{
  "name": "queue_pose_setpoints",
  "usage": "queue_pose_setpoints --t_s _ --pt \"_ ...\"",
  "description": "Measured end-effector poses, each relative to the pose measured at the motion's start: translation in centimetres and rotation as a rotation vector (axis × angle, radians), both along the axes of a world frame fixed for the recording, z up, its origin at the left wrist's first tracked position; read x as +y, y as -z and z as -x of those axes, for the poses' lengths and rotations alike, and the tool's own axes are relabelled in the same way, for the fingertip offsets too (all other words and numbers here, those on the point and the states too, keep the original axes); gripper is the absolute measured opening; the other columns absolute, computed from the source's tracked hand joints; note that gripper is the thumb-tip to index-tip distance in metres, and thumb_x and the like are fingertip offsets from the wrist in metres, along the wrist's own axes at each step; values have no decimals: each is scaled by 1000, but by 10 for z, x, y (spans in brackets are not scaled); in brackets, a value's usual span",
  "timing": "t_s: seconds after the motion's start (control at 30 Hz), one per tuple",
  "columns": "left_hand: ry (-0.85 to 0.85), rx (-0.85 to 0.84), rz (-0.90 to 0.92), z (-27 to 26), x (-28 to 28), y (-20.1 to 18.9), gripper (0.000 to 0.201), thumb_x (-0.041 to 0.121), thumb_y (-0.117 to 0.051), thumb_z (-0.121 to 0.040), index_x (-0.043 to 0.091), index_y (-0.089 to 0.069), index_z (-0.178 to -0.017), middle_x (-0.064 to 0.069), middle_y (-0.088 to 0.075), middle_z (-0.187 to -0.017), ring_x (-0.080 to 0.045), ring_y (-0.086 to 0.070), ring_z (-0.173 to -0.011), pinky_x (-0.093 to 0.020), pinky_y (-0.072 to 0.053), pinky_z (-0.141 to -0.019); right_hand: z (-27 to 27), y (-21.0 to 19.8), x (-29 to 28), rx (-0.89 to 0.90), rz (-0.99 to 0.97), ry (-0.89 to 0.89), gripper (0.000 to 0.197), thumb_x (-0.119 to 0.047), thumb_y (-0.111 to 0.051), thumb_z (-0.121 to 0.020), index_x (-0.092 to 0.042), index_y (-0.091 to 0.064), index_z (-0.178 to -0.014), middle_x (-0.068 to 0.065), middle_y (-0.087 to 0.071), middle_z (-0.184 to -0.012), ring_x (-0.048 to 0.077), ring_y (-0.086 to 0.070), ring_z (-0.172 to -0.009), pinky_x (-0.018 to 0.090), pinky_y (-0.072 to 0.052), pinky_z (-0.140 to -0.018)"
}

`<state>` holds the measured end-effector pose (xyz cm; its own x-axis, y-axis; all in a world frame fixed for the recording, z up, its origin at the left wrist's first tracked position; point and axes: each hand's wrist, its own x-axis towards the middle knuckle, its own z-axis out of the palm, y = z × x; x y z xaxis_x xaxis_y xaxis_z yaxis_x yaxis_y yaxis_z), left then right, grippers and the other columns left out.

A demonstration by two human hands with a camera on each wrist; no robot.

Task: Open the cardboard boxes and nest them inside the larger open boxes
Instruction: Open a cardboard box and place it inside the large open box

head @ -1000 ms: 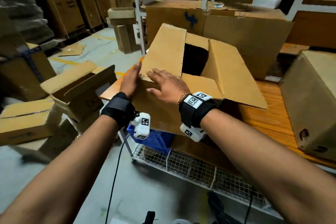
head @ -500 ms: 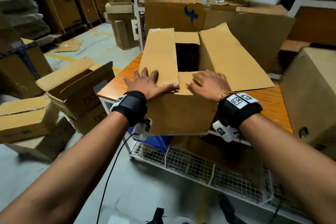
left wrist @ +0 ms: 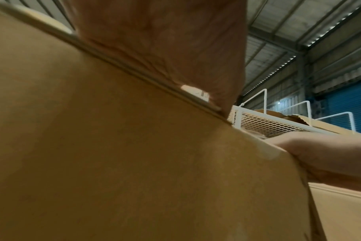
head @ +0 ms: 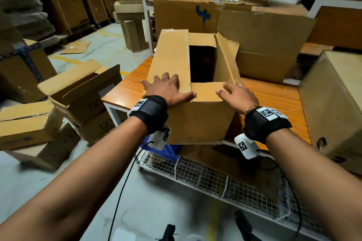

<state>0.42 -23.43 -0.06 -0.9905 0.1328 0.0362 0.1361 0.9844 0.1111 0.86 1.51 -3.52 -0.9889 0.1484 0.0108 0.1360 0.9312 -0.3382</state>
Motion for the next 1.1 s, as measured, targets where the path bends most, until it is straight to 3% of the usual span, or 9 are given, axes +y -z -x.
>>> queue_pose_setpoints --t_s 0.13,0.27,0.37,0.43,0.53,0.7,0.87,0.97,1.1 --pt "87 127 66 -8 30 -23 58 58 -58 -80 24 -51 -126 -6 -55 -122 -28 -59 -100 -37 -42 -71 -3 -1 1 3 17 0 71 -73 -36 -88 -35 -39 -148 1 -13 -165 34 -29 -144 47 -31 -110" --pt "196 345 183 -11 33 -46 32 37 -61 -89 22 -58 -117 -4 -55 -115 -25 -58 -89 -36 -38 -61 -4 -3 2 6 14 -10 72 -74 -35 -88 -34 -39 -147 1 -15 -164 34 -32 -142 47 -34 -108" --pt "177 448 360 -8 18 -62 26 27 -52 -91 22 -68 -111 -4 -56 -126 -31 -45 -124 -50 -43 -90 -5 -3 1 12 4 -13 72 -74 -34 -88 -33 -40 -147 1 -16 -164 34 -33 -141 46 -36 -107" --pt "76 454 450 -8 3 -70 30 29 -48 -90 23 -72 -108 -3 -57 -134 -36 -25 -142 -61 -18 -112 -5 -4 -1 9 2 -5 72 -74 -34 -88 -33 -39 -147 1 -15 -164 34 -33 -141 48 -36 -107" --pt "-108 474 504 -7 -18 -78 46 51 -44 -87 23 -73 -110 -4 -59 -136 -37 -10 -148 -65 7 -113 -5 -5 -1 -6 -13 -16 73 -74 -33 -88 -31 -41 -147 4 -18 -163 34 -32 -141 49 -36 -107" --pt "-291 313 570 2 -58 -71 68 72 -41 -82 23 -66 -122 -9 -50 -144 -43 2 -148 -66 13 -111 -4 -10 -1 -35 -71 -37 70 -70 -33 -90 -29 -42 -146 6 -12 -164 35 -22 -145 50 -29 -110" --pt "-412 8 256 9 -83 -31 60 49 -42 -92 15 -38 -142 -15 -54 -133 -36 -50 -123 -55 -31 -105 -4 -17 -3 -70 -161 -70 65 -67 -33 -92 -31 -42 -146 5 -5 -165 31 -10 -150 52 -18 -115" --pt "-387 -174 -13 12 -89 -4 48 21 -45 -93 17 -41 -141 -19 -55 -132 -36 -55 -116 -42 -46 -92 -3 -19 -5 -87 -209 -86 63 -65 -33 -93 -32 -41 -147 3 -2 -166 27 -2 -151 49 -13 -117" --pt "-323 -298 -431 19 -94 12 21 23 -45 -96 12 -62 -90 -15 -62 -101 -32 -56 -97 -37 -50 -83 3 -23 -12 -118 -289 -137 59 -58 -32 -95 -34 -39 -148 -1 -7 -166 27 2 -151 49 -2 -119"
